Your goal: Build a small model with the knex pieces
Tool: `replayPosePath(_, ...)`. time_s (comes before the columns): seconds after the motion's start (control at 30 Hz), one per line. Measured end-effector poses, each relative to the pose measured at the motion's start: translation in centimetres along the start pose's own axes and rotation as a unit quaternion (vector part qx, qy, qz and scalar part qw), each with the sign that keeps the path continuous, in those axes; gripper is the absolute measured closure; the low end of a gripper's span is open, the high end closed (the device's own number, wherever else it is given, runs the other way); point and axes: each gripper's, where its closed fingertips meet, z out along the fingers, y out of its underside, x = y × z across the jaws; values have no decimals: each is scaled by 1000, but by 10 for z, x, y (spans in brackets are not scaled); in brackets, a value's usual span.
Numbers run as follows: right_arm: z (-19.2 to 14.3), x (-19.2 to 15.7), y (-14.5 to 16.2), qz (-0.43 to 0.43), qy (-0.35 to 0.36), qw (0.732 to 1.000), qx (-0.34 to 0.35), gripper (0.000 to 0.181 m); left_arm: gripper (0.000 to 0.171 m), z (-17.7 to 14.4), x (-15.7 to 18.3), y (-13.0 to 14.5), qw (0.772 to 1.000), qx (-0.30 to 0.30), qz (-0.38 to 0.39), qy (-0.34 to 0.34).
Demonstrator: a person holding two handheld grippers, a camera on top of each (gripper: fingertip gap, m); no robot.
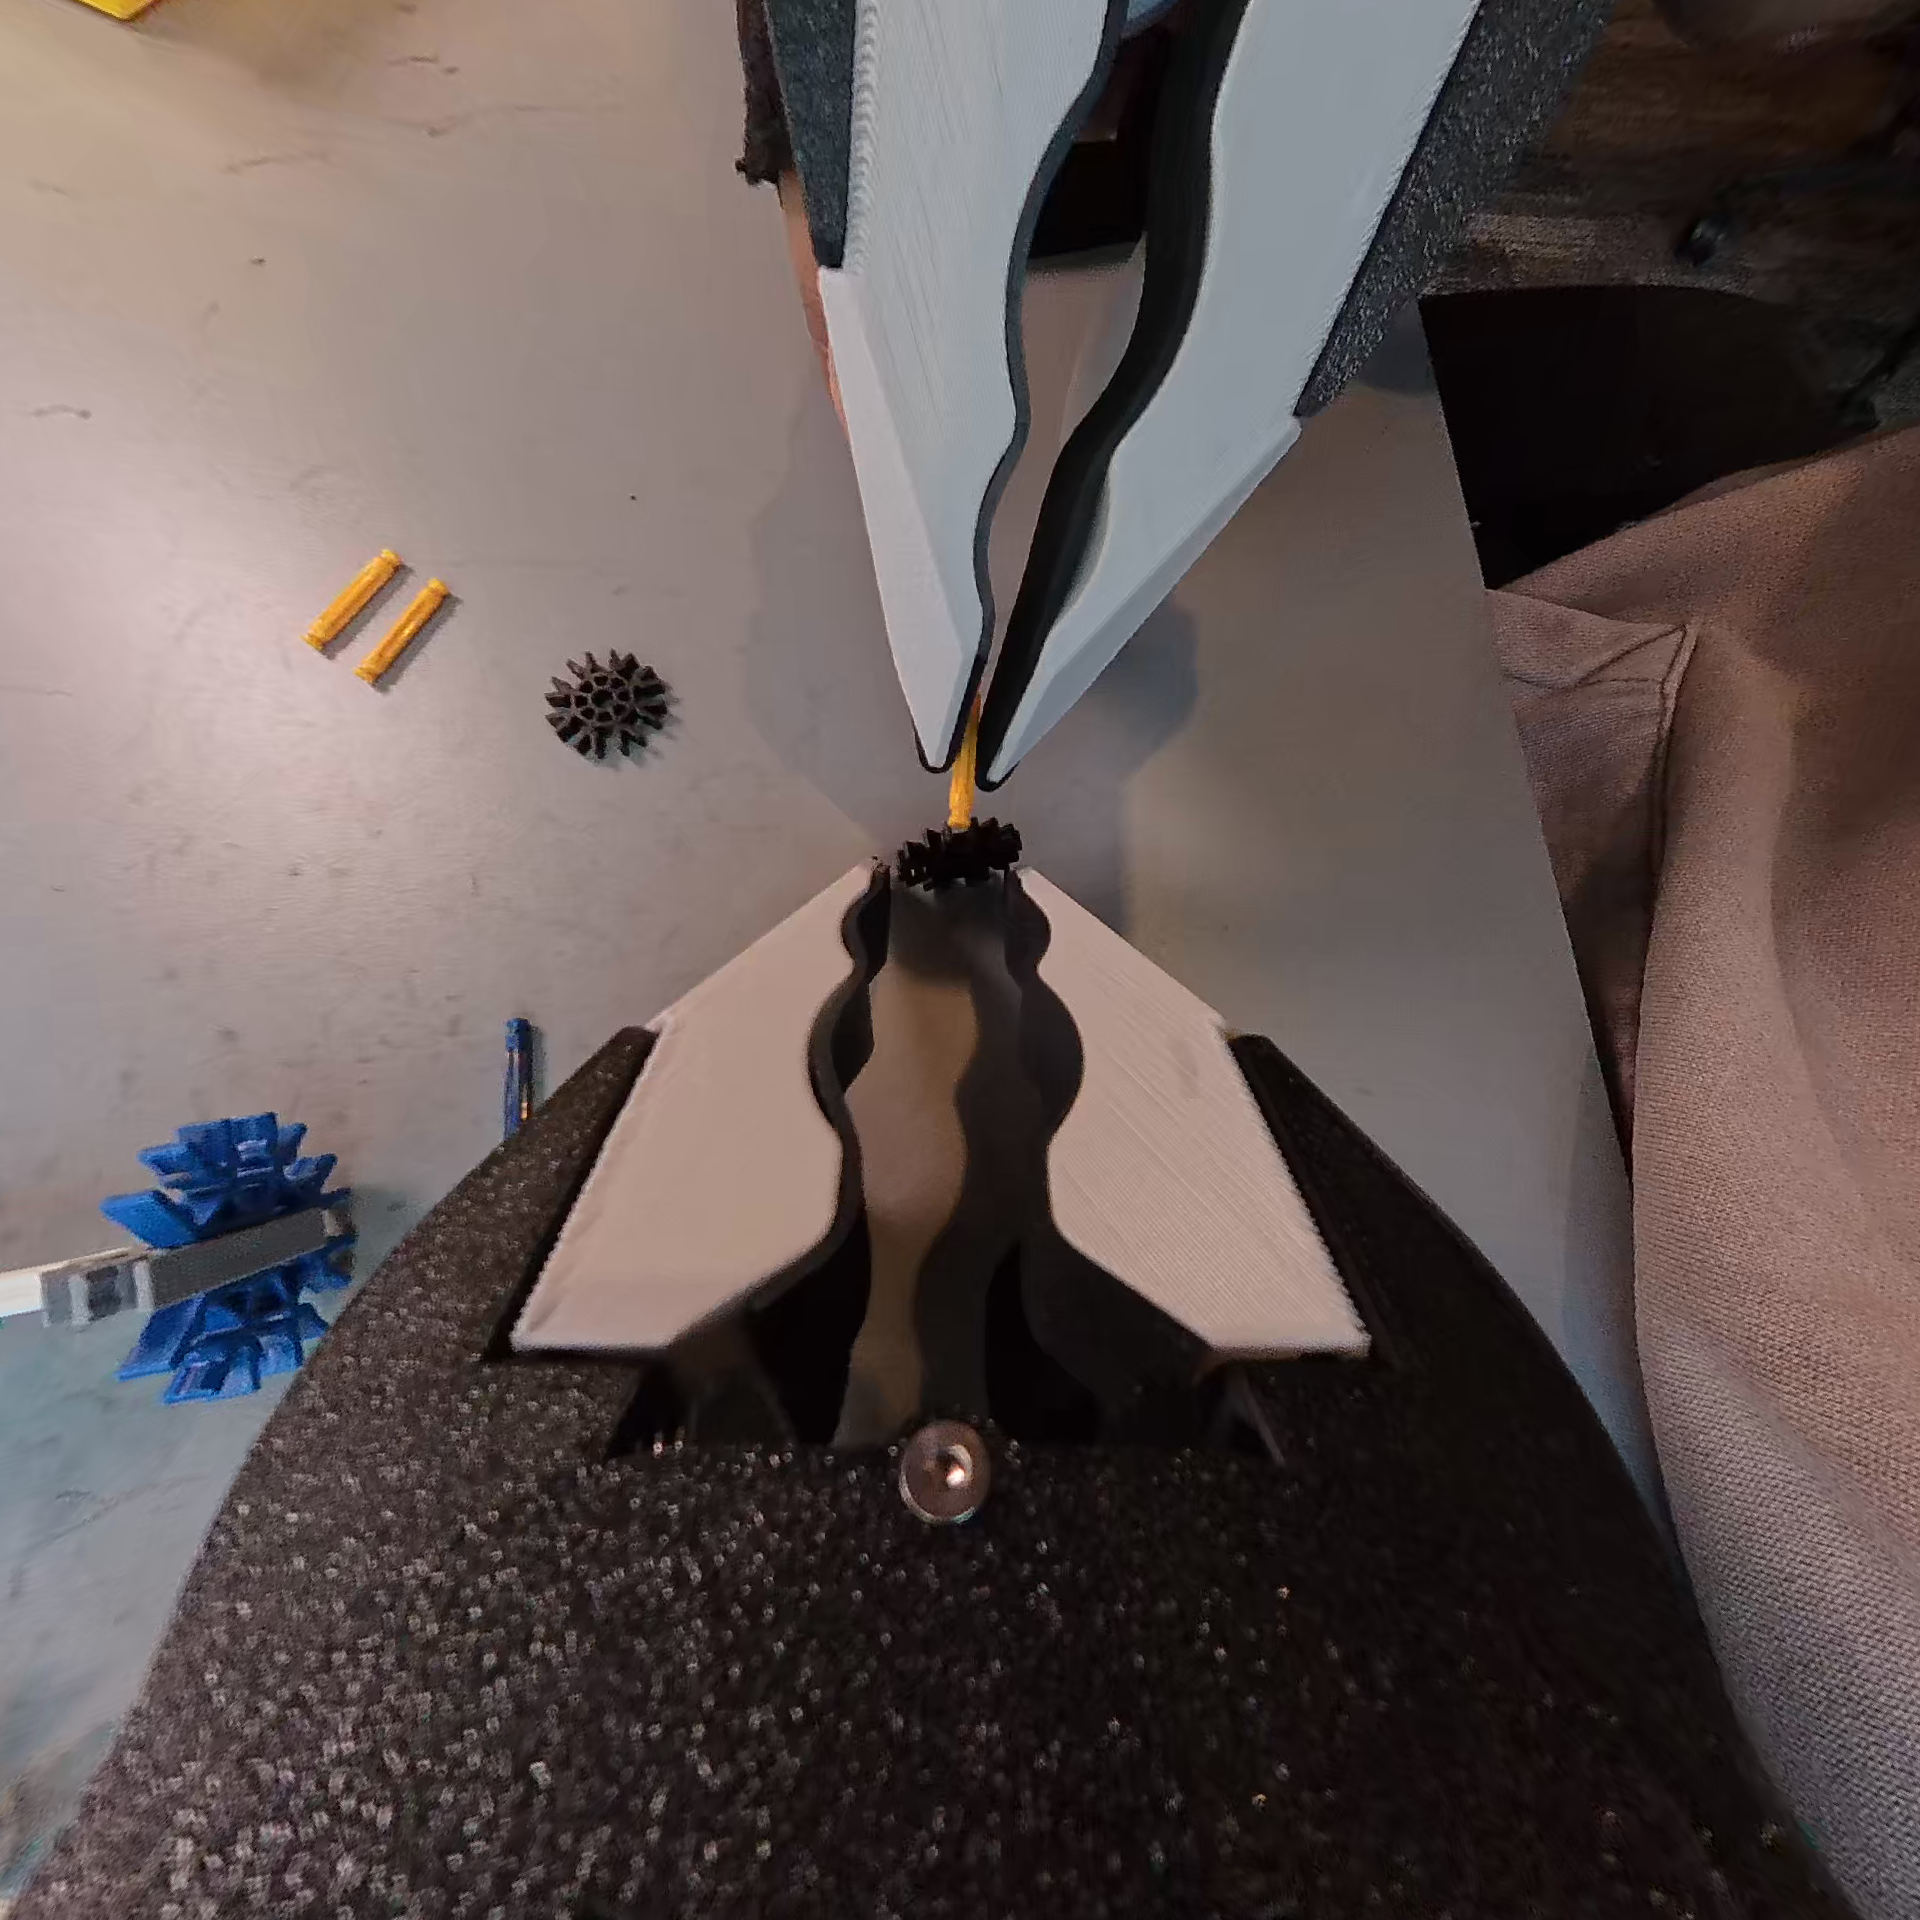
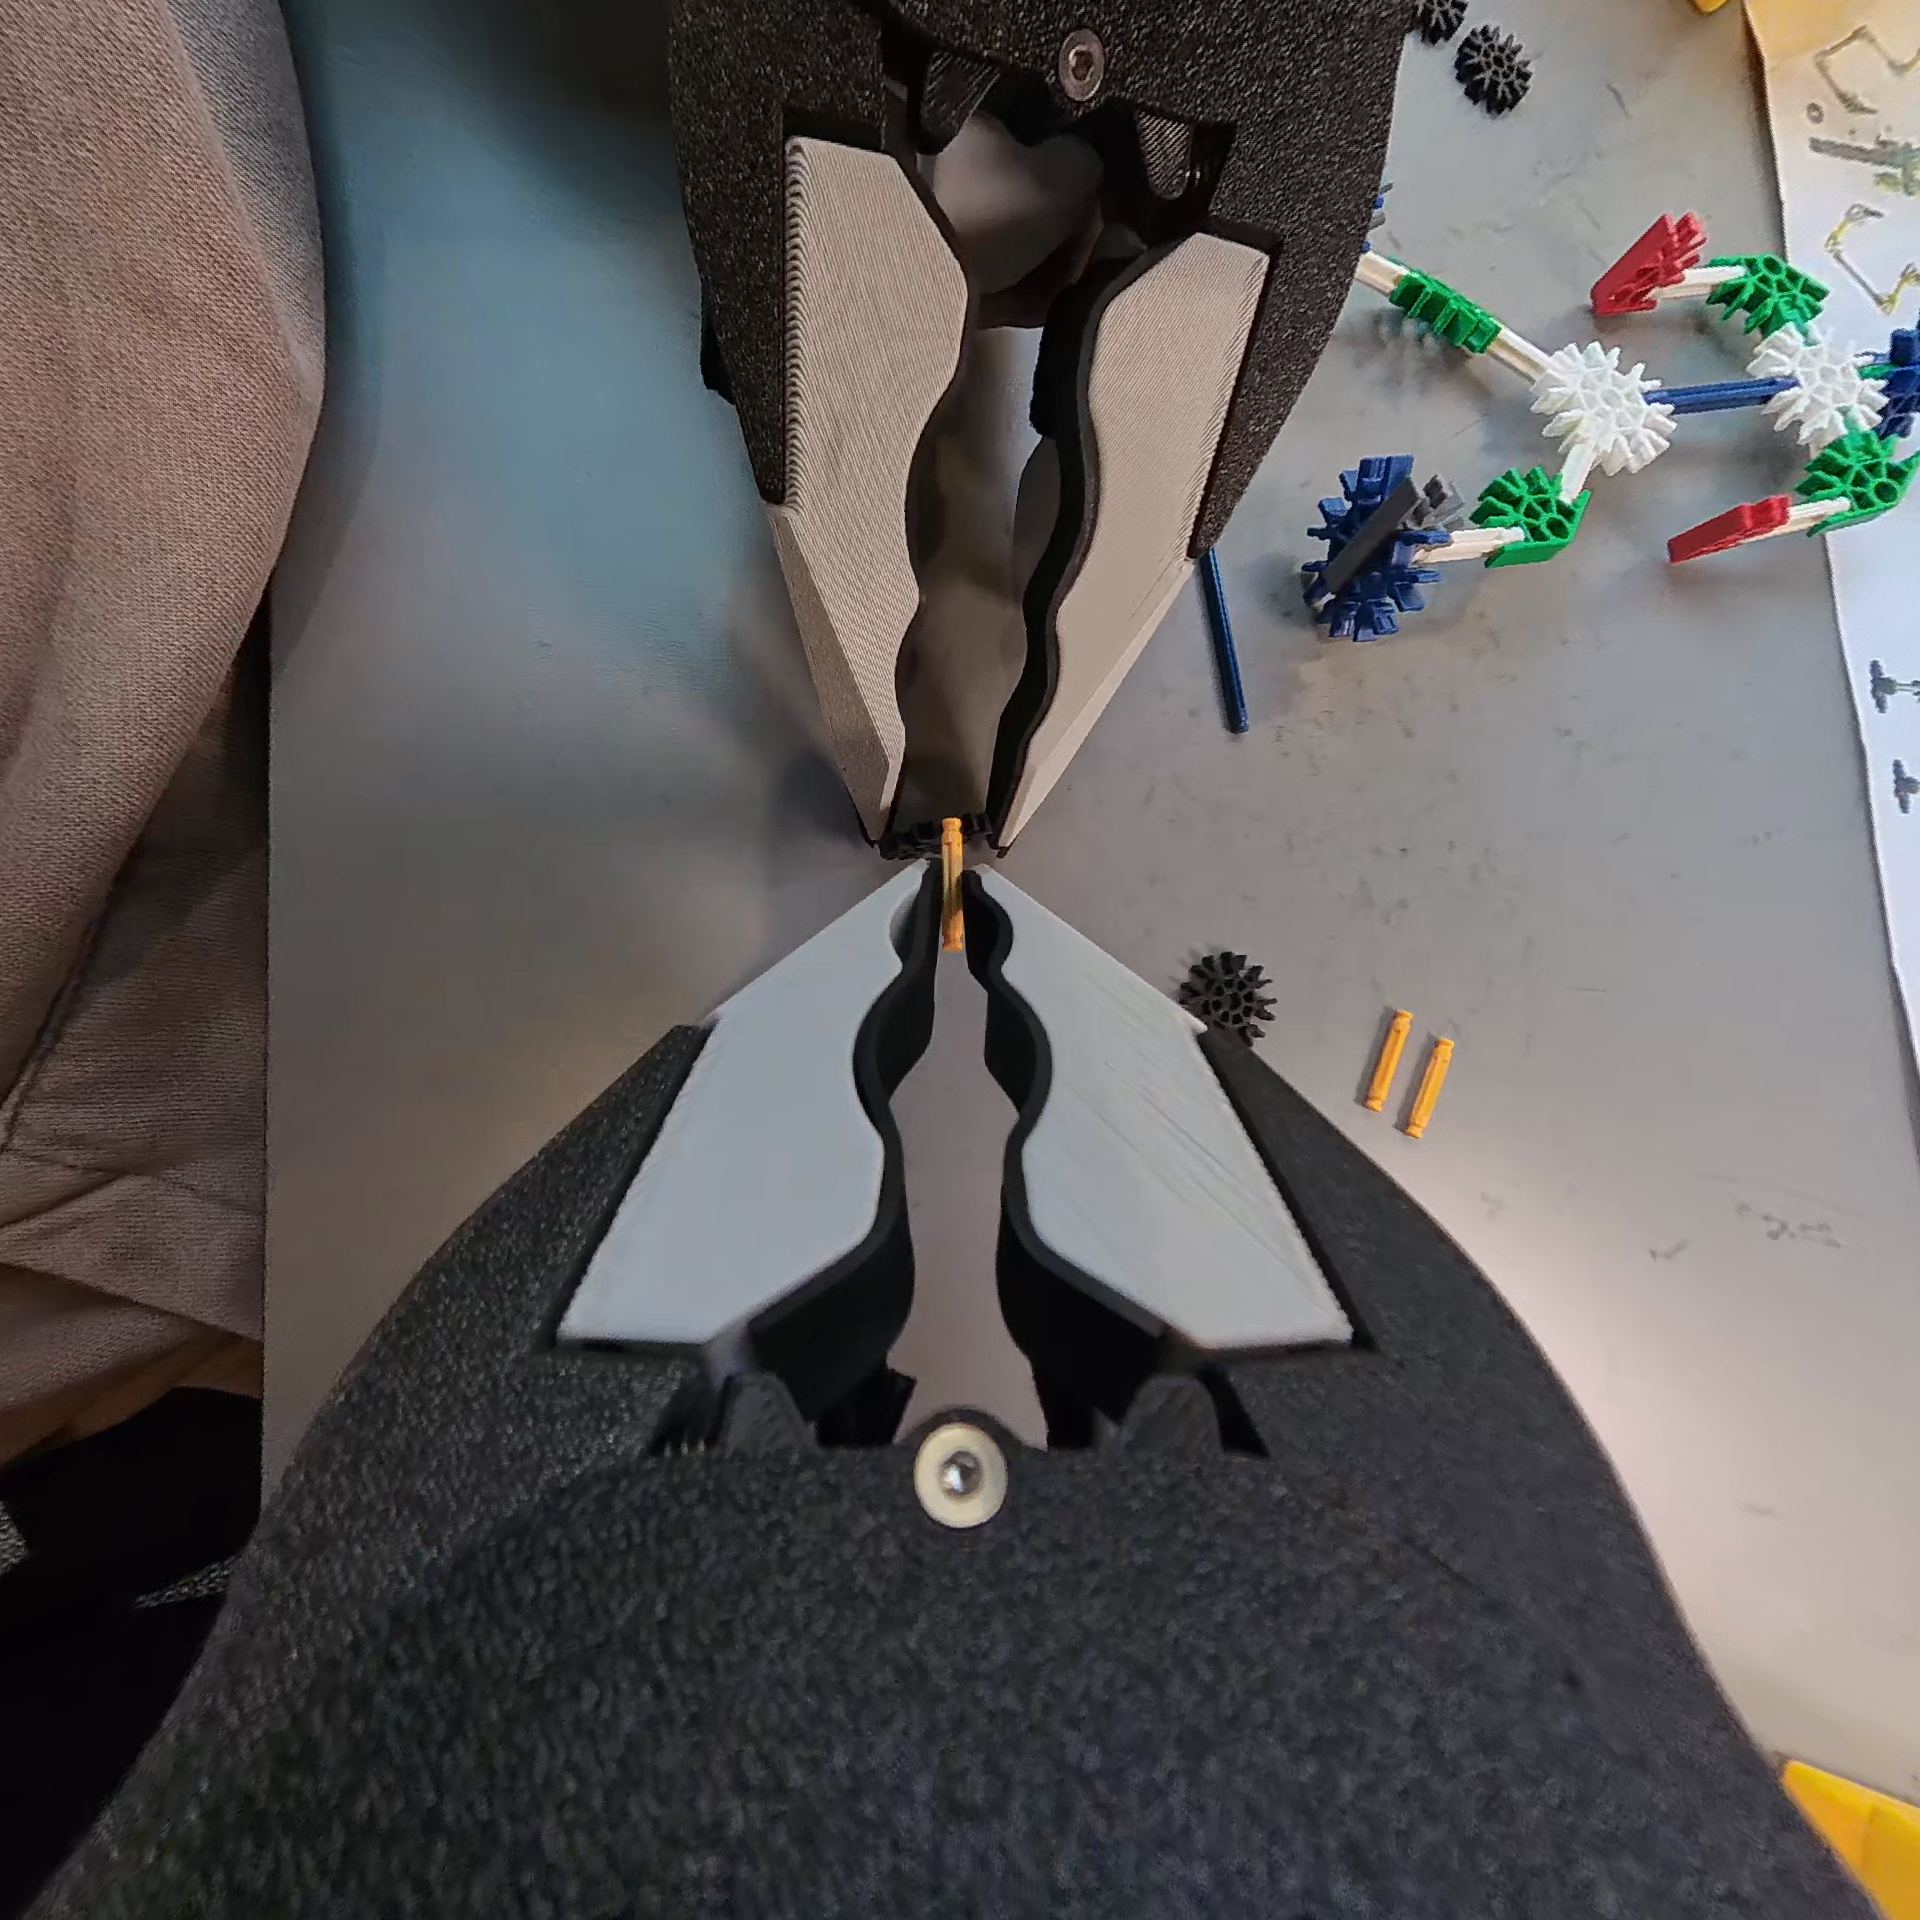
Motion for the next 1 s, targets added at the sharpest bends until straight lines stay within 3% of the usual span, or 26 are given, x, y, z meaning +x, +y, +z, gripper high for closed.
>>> replayPosePath(0.73,0,7,0,-35,-34,999,21,179,155,1,-5,0,1000,-4,10,11)
replayPosePath(1.0,-3,8,18,-12,-29,1000,2,179,155,-3,-4,-4,1000,10,5,18)
